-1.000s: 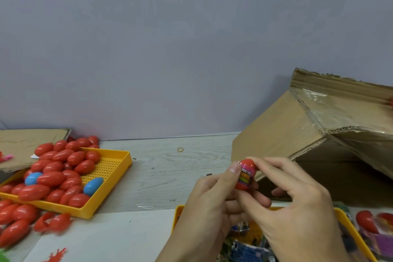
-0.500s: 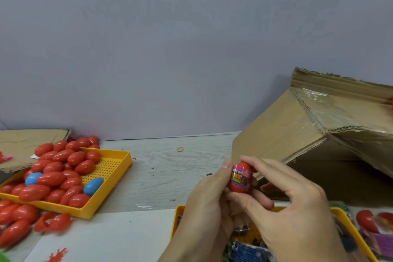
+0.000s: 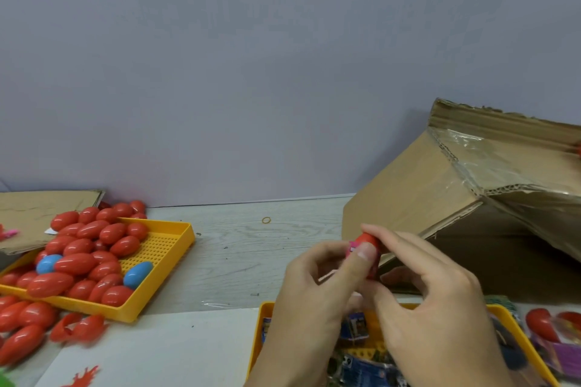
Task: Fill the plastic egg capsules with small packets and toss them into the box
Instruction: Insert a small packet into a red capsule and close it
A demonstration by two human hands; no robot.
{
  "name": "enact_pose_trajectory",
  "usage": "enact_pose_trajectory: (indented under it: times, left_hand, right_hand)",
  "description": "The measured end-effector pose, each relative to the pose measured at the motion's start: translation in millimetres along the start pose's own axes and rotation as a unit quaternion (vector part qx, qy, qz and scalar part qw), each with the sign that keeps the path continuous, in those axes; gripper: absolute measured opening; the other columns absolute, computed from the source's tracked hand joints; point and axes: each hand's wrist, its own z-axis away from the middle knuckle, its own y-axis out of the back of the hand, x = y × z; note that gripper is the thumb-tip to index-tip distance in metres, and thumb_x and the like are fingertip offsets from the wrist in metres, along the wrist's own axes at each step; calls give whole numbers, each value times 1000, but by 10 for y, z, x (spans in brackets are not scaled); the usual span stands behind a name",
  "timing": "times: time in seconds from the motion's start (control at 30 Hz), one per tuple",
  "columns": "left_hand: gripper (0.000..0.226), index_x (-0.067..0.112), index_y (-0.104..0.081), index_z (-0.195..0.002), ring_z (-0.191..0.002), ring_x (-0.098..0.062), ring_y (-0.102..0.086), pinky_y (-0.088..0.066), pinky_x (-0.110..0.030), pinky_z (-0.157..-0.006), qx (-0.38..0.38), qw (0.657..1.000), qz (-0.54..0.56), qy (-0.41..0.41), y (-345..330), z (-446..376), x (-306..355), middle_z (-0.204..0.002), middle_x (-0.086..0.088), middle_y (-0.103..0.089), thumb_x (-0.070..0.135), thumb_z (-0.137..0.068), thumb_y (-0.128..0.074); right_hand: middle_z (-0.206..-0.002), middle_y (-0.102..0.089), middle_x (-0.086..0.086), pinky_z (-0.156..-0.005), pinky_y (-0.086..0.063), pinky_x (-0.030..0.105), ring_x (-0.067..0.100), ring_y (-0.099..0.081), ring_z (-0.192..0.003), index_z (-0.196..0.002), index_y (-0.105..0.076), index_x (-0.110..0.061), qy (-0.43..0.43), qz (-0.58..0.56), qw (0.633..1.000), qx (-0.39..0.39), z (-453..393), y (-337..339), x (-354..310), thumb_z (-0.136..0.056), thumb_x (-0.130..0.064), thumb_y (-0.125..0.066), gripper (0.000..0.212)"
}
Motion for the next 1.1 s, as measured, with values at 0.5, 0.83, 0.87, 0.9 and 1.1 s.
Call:
enact_pose_trajectory:
  times: [0.5, 0.83, 0.87, 0.9, 1.1]
  left_hand:
    - [39, -9, -75, -71, -55, -25, -67, -58, -30, -52, 31, 935, 347, 71, 77, 20, 151, -71, -22, -68, 19, -88, -53]
    - [30, -1, -68, -94, -79, -30, -73, -59, -32, -60, 75, 966, 242, 51, 44, 32, 146, -88, -20, -70, 16, -70, -75]
    - [34, -1, -65, -99, -79, -31, -73, -59, -32, -61, 77, 966, 242, 44, 40, 32, 147, -88, -19, -70, 13, -70, -75]
    - [37, 0, -62, -100, -77, -31, -73, -59, -31, -60, 77, 966, 243, 38, 35, 32, 155, -85, -19, -70, 12, -68, -76]
    - [41, 6, -61, -90, -66, -25, -70, -58, -25, -59, 95, 970, 225, 7, 21, 20, 124, -77, -19, -70, 11, -56, -81]
  right_hand:
    - [-105, -66, -17, -68, -54, 22, 7, -64, -103, -122, -52, -50, -62, -150, 987, 1, 2, -17, -39, -74, -56, -71, 52]
    - [-105, -64, -22, -69, -53, 20, 2, -61, -103, -114, -58, -51, -72, -133, 988, -42, 6, 11, -42, -67, -61, -57, 48]
    - [-105, -64, -21, -68, -53, 20, 3, -60, -103, -113, -58, -51, -73, -128, 988, -44, 5, 8, -41, -67, -61, -57, 47]
    - [-106, -64, -21, -68, -53, 21, 3, -61, -103, -113, -59, -51, -75, -124, 988, -43, 7, 6, -37, -68, -61, -56, 46]
    - [-105, -62, -26, -69, -55, 22, 0, -61, -100, -113, -58, -52, -104, -96, 988, -54, -2, 8, -28, -73, -59, -54, 41]
